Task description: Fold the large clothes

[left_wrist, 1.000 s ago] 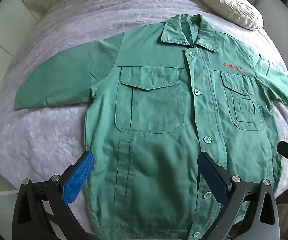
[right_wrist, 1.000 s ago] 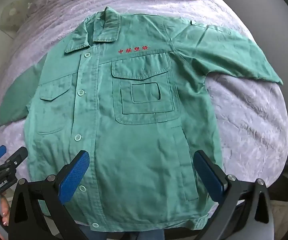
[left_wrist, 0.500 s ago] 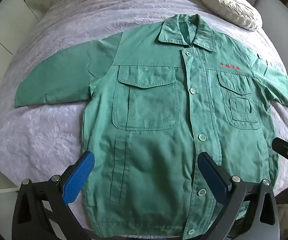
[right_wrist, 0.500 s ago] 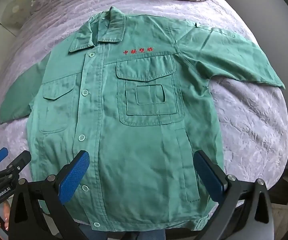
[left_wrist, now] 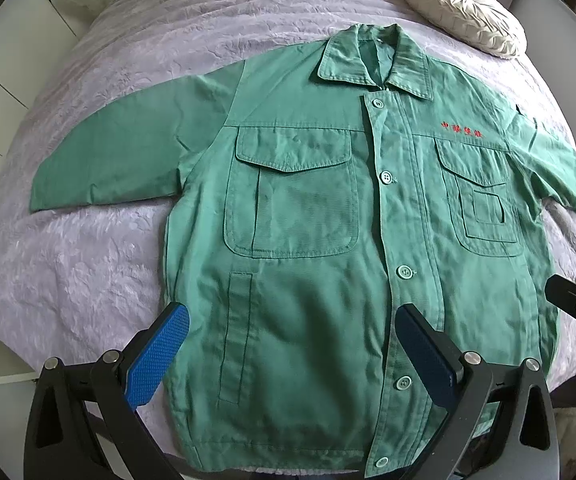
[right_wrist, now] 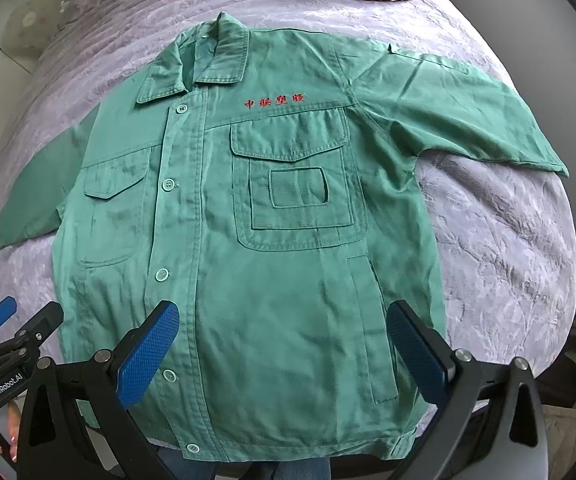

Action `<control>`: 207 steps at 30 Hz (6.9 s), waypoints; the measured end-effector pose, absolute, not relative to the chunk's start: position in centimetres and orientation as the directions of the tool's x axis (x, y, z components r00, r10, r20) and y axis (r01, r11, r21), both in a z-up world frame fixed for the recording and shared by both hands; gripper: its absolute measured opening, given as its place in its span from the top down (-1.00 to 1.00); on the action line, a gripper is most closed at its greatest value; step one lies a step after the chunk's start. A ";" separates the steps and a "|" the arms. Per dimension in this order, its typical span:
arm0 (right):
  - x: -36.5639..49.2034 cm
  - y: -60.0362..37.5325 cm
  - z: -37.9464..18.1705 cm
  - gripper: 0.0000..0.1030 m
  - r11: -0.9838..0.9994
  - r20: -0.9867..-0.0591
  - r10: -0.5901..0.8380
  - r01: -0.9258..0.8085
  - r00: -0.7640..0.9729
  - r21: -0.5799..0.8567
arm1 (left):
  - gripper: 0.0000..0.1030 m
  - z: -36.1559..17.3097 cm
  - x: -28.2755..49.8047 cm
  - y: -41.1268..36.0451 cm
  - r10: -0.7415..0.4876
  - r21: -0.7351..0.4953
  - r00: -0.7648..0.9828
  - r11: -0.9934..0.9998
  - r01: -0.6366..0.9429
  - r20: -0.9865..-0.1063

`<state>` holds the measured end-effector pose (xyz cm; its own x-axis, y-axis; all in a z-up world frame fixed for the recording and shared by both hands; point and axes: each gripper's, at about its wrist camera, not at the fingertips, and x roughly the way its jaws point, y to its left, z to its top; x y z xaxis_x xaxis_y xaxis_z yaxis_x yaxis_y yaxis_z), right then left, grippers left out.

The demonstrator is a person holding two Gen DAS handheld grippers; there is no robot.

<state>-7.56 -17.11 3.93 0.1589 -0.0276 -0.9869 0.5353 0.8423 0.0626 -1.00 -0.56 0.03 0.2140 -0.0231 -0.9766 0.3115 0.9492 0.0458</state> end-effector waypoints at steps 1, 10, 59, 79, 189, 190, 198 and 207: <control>-7.5 -17.1 3.9 -1.00 0.842 -0.987 -0.027 0.536 0.159 0.063 | -1.00 0.0 -1.0 -0.6 -0.024 0.045 0.214 0.949 0.312 -0.976; -7.5 -17.1 3.9 -1.00 0.841 -0.987 -0.026 0.536 0.159 0.064 | -1.00 -0.1 -1.1 -0.6 -0.019 0.049 0.214 0.949 0.311 -0.977; -7.2 -17.0 3.6 -1.00 0.843 -0.988 -0.019 0.533 0.151 0.066 | -1.00 -0.2 -1.1 -1.3 -0.003 0.063 0.205 0.947 0.315 -0.979; -7.2 -17.9 3.0 -1.00 0.840 -0.988 0.002 0.536 0.152 0.084 | -1.00 -0.5 -0.9 -2.6 0.020 0.083 0.190 0.941 0.328 -0.982; 20.8 -4.7 -10.9 -0.33 0.992 -0.948 -0.114 0.082 0.298 -0.094 | -0.49 -13.5 16.3 9.8 -0.288 -0.242 0.259 0.951 0.193 -0.922; 20.8 -4.8 -10.5 -0.01 0.993 -0.940 -0.115 0.074 0.322 -0.096 | -0.50 -13.4 16.0 9.6 -0.283 -0.234 0.265 0.951 0.203 -0.922; 13.9 -19.1 -4.4 0.56 0.850 -0.862 -0.005 0.457 0.507 0.263 | -0.50 -13.4 16.9 10.2 -0.290 -0.231 0.265 0.945 0.233 -0.919; 4.0 -24.9 -5.2 -0.63 0.513 -0.734 0.200 0.568 0.649 0.643 | -0.50 -11.2 23.0 11.1 -0.356 -0.289 0.221 0.914 0.285 -0.908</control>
<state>4.03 -24.85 -5.24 0.6495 0.1999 -0.7336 0.5684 0.5132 0.6431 22.99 11.12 -11.21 0.2215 -0.3564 -0.9077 0.2847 0.9139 -0.2893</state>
